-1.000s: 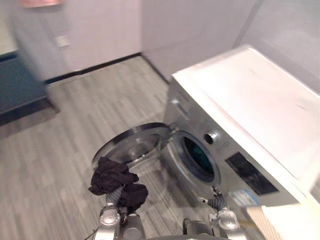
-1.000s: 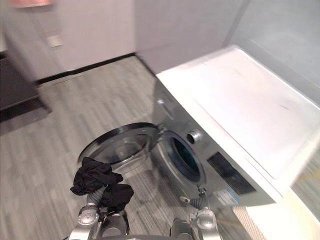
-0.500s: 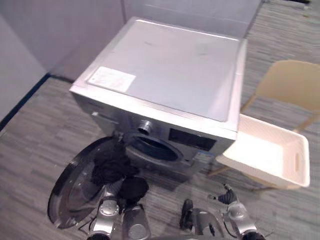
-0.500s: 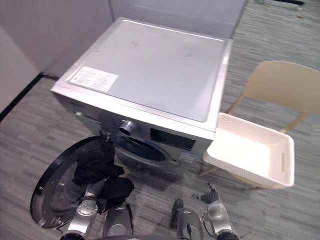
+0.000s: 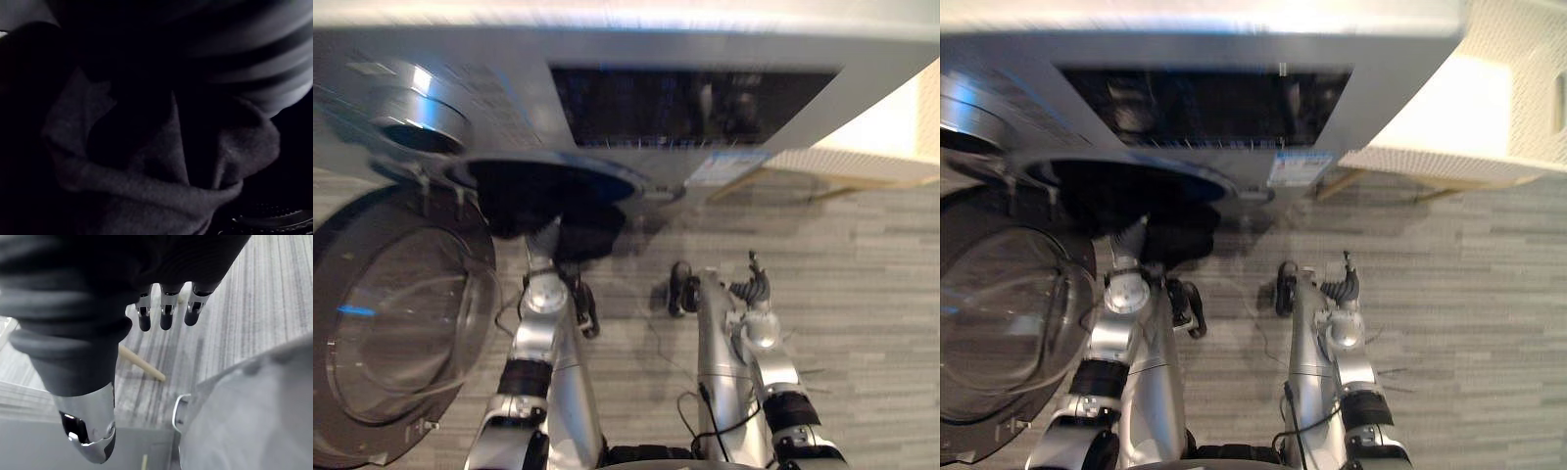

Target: Pick up the laundry basket with both hands and put the clothes into the washing machine.

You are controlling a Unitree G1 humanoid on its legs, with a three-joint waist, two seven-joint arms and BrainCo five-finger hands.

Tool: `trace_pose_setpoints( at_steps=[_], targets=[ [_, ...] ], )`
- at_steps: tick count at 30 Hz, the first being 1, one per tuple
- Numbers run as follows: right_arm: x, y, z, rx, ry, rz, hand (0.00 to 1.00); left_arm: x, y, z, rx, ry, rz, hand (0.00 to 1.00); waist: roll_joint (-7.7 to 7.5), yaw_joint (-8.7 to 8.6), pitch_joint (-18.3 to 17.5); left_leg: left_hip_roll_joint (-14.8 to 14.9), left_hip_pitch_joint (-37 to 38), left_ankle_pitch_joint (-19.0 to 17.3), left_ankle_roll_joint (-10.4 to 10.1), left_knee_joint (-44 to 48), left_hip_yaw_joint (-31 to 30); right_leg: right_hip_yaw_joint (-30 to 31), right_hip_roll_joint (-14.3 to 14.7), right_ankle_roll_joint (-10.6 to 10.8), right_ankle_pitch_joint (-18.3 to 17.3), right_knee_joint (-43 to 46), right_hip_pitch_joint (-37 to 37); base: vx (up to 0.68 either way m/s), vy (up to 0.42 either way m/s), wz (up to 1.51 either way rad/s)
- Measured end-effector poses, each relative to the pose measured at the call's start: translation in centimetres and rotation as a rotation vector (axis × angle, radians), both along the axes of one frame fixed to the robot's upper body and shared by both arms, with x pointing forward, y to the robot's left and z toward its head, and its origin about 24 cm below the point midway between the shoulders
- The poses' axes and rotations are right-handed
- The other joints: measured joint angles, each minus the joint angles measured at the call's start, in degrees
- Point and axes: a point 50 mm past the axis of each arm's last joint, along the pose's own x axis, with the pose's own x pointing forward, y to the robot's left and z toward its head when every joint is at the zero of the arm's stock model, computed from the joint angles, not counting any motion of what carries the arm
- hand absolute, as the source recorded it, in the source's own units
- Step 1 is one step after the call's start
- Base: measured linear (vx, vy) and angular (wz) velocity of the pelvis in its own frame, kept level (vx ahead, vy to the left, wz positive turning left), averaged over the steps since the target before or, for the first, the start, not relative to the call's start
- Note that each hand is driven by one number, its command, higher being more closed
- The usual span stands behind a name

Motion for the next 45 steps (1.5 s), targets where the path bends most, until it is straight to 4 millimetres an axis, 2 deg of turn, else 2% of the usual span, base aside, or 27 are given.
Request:
trace_pose_setpoints(
  at_steps=[1,2,5,7,8,10,11,12,13,14,16,19,21,26,29,30,33,34,35,37,38,40,41,43,44,45],
  targets=[
    [0.0,0.0,0.4,0.008,-0.021,-0.004,0.0,0.2,0.3,1.0,0.022,-0.034,0.016,1.0,-0.15,-0.39,0.14,0.0,-1.36,-0.02,-0.01,0.91,-0.19,0.03,-0.14,0.0,0.0,1.0,-1.4,-0.1,-0.037,0.0],
    [0.1,0.0,1.7,0.025,-0.095,-0.014,0.0,0.6,1.1,4.0,0.095,-0.121,0.069,1.0,-0.35,-0.57,0.38,0.38,-4.75,-0.5,-0.5,3.71,-0.79,0.31,-0.15,-0.01,-0.03,3.61,-4.94,-0.1,-0.034,-0.1],
    [0.1,-0.1,3.3,0.047,-0.19,-0.018,0.0,1.0,2.5,8.8,0.224,-0.252,0.176,1.0,-0.59,-0.93,0.56,0.92,-8.96,-0.84,-0.49,7.42,-1.84,0.42,0.37,0.01,-0.32,7.15,-9.23,-0.07,-0.029,-0.08],
    [0.1,0.0,4.6,0.049,-0.269,-0.01,0.0,0.6,4.2,14.2,0.404,-0.385,0.332,1.0,-1.34,-2.21,0.94,1.01,-11.97,-1.09,-0.8,9.84,-2.7,0.15,0.43,-0.18,-0.62,9.64,-12.04,-0.05,-0.032,0.01],
    [0.0,0.0,4.7,0.048,-0.276,-0.01,0.0,0.5,4.3,14.7,0.422,-0.399,0.348,1.0,-1.37,-2.31,0.95,1.02,-12.26,-1.11,-0.83,10.0,-2.8,0.09,0.44,-0.19,-0.62,9.76,-12.32,-0.04,-0.01,-0.01],
    [-0.2,-0.3,5.2,0.051,-0.312,-0.012,0.0,-0.2,4.6,18.6,0.539,-0.5,0.441,1.0,-1.55,-3.01,1.0,1.11,-13.71,-1.25,-1.17,10.25,-3.03,0.06,0.49,-0.26,-0.43,9.92,-13.82,0.0,0.0,0.0],
    [-0.2,-0.3,5.2,0.047,-0.32,-0.009,0.0,-0.3,4.6,19.5,0.562,-0.524,0.46,1.0,-1.62,-3.03,1.05,1.16,-13.87,-1.24,-1.19,10.3,-3.02,0.08,0.55,-0.2,-0.33,9.92,-14.04,-0.01,0.005,-0.05],
    [-0.2,-0.5,5.4,0.039,-0.335,-0.006,0.0,-0.7,4.4,21.3,0.606,-0.578,0.493,0.0,-1.82,-3.06,1.15,1.28,-14.26,-1.23,-1.22,10.4,-2.99,0.07,0.67,-0.17,-0.21,9.93,-14.52,0.0,0.009,-0.07],
    [-0.2,-0.7,5.5,0.037,-0.345,-0.008,0.0,-1.0,4.2,23.1,0.641,-0.621,0.525,0.0,-1.85,-3.09,1.17,1.42,-14.96,-1.23,-1.22,10.57,-3.0,0.05,0.75,-0.07,-0.11,9.93,-15.12,0.0,0.012,-0.08],
    [-0.3,-0.9,5.4,0.037,-0.349,-0.014,0.0,-1.0,4.1,24.0,0.654,-0.637,0.537,0.0,-1.85,-3.13,1.17,1.52,-15.45,-1.23,-1.21,10.75,-3.01,0.03,0.85,0.01,0.0,9.93,-15.41,0.02,0.023,-0.09],
    [-0.3,-1.5,3.4,0.019,-0.259,-0.017,0.0,-0.8,3.9,26.9,0.671,-0.66,0.573,0.0,-1.98,-3.46,1.27,1.7,-17.03,-1.07,-0.85,11.62,-3.18,-0.18,1.03,0.08,0.13,10.4,-16.81,0.03,0.032,-0.07],
    [-0.7,-1.7,0.6,0.041,-0.122,-0.03,0.0,-0.4,4.3,28.8,0.662,-0.64,0.596,0.0,-2.22,-3.87,1.84,1.79,-19.0,-1.31,-0.59,12.69,-3.21,0.09,1.06,0.14,0.12,11.32,-19.04,0.04,0.022,-0.06],
    [-0.9,-1.2,0.2,0.036,-0.104,-0.001,0.0,0.2,4.4,29.0,0.668,-0.596,0.585,0.0,-2.18,-4.27,1.97,1.85,-19.98,-1.69,-0.6,13.66,-3.46,-0.14,1.07,0.25,0.02,12.09,-19.85,0.03,0.029,-0.05],
    [-1.0,-1.2,0.1,0.041,-0.103,0.01,0.0,2.0,4.7,27.6,0.677,-0.462,0.492,0.0,-2.18,-4.37,1.96,1.72,-20.55,-1.77,-0.55,14.4,-4.54,-0.5,0.56,0.08,-0.27,12.9,-19.83,0.02,0.021,0.05],
    [-1.3,-1.7,0.2,0.042,-0.102,-0.004,0.0,2.4,4.0,27.1,0.683,-0.439,0.4,0.0,-2.19,-3.72,1.94,1.49,-20.39,-1.75,-0.56,14.4,-4.88,-0.72,0.26,-0.08,-0.38,13.13,-19.43,0.01,0.006,0.08],
    [-1.4,-1.7,0.3,0.041,-0.105,-0.003,0.0,2.5,3.7,26.4,0.677,-0.436,0.365,0.0,-2.17,-3.89,1.93,1.1,-20.12,-1.74,-0.57,14.39,-5.13,-0.88,-0.05,-0.2,-0.6,13.3,-18.96,0.02,0.007,0.18],
    [-1.7,-2.2,-0.1,0.047,-0.078,-0.02,0.0,2.6,2.5,22.7,0.629,-0.43,0.256,0.0,-2.08,-3.74,1.82,0.43,-17.64,-1.74,-0.63,14.06,-6.18,-1.97,-1.06,-0.61,-1.93,13.58,-15.64,0.02,-0.001,0.22],
    [-2.1,-2.5,-0.2,0.044,-0.067,-0.032,0.0,2.5,2.0,20.7,0.611,-0.417,0.219,0.0,-2.1,-3.66,1.77,-0.44,-15.98,-1.57,-0.93,13.14,-6.25,-2.12,-1.84,-0.88,-2.61,13.58,-13.95,0.03,-0.016,0.33],
    [-2.2,-2.6,-0.3,0.042,-0.065,-0.036,0.0,2.4,1.9,19.5,0.599,-0.402,0.203,0.0,-2.1,-3.56,1.76,-0.74,-14.89,-1.52,-1.01,12.64,-6.23,-2.17,-2.11,-1.01,-2.92,13.47,-12.91,0.05,-0.026,0.43],
    [-2.5,-2.8,-0.3,0.033,-0.056,-0.044,0.0,1.8,2.1,14.6,0.546,-0.322,0.166,0.0,-2.05,-2.7,1.54,-1.33,-9.64,-1.17,-1.68,9.49,-6.29,-3.05,-2.72,-1.32,-4.04,11.59,-7.53,0.07,-0.051,0.28],
    [-2.5,-2.9,-0.4,0.027,-0.049,-0.045,0.0,1.6,2.2,13.4,0.522,-0.3,0.158,0.0,-1.96,-2.29,1.32,-1.36,-8.24,-1.06,-1.86,8.36,-6.32,-3.41,-2.73,-1.48,-4.14,10.66,-6.03,0.06,-0.054,0.16],
    [-2.9,-2.8,-1.0,0.015,-0.012,-0.044,0.0,0.4,1.9,8.1,0.416,-0.197,0.113,0.0,-1.85,-0.57,0.4,-2.0,-1.39,-0.11,-3.41,2.31,-6.38,-5.04,-3.14,-2.15,-4.51,6.04,1.09,0.06,-0.064,0.27],
    [-3.2,-2.5,-1.4,0.02,0.007,-0.04,0.0,0.1,1.7,6.5,0.384,-0.159,0.099,0.0,-1.79,-0.35,-0.66,-2.33,-0.14,0.44,-3.71,0.56,-6.36,-5.58,-3.34,-2.27,-4.58,4.78,2.51,0.1,-0.115,0.42],
    [-4.1,-1.1,-3.0,0.057,0.079,-0.017,0.0,-1.8,1.4,-0.1,0.242,0.028,0.057,0.0,-1.6,0.42,-6.04,-3.28,4.8,2.84,-4.51,-7.15,-6.31,-7.67,-4.16,-2.73,-4.83,-0.87,8.03,0.13,-0.126,0.51],
    [-4.2,-1.0,-3.3,0.056,0.093,-0.01,0.0,-2.4,1.4,-1.6,0.203,0.07,0.049,0.0,-1.44,0.78,-6.63,-3.43,6.87,3.4,-4.8,-9.24,-6.23,-8.34,-4.49,-2.81,-4.87,-2.45,10.21,0.15,-0.109,0.48],
    [-4.4,-1.1,-3.7,0.044,0.119,-0.008,0.0,-3.8,1.3,-4.2,0.146,0.149,0.046,0.0,-1.16,1.43,-7.51,-3.58,11.01,4.6,-4.97,-13.08,-6.12,-9.43,-4.59,-2.85,-4.9,-5.55,14.67,0.16,-0.091,0.46]
  ],
)
